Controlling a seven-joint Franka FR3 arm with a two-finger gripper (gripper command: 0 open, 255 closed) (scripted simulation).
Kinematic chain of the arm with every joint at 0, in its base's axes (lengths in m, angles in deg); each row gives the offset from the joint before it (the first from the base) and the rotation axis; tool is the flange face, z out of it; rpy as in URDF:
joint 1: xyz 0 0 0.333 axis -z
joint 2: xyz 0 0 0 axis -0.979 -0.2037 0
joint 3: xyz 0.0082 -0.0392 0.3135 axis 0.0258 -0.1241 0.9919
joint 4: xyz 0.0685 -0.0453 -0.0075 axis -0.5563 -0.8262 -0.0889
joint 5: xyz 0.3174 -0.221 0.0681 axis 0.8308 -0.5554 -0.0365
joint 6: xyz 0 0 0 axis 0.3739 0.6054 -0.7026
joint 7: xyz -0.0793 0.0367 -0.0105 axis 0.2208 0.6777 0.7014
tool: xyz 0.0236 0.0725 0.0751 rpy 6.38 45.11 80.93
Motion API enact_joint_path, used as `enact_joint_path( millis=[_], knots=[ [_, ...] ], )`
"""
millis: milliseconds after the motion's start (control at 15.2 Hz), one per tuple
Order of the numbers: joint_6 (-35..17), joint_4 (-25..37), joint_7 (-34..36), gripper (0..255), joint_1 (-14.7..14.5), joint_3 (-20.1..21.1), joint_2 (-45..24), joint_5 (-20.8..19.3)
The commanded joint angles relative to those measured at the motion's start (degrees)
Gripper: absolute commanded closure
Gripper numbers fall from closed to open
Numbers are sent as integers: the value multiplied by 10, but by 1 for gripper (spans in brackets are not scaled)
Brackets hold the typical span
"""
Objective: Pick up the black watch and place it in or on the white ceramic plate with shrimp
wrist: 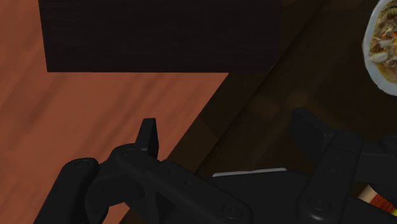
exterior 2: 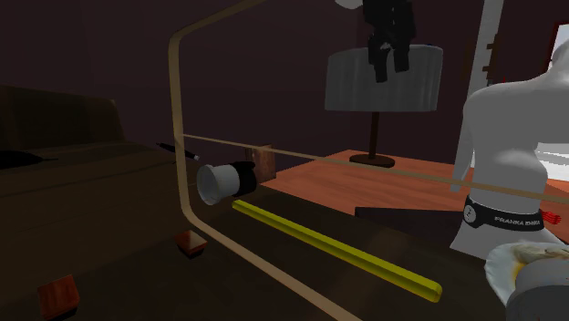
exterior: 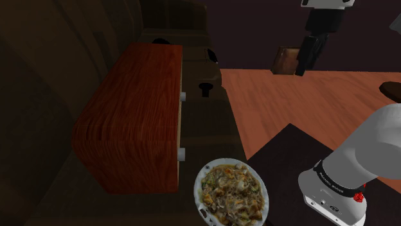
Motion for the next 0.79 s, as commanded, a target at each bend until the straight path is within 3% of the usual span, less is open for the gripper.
enact_joint_path(
  millis=[0, 726],
  knots=[
    [0, 0, 0, 0, 0, 0, 0, 0],
    [-182, 50, 73, 0, -25, 81, -196, 21]
  ],
)
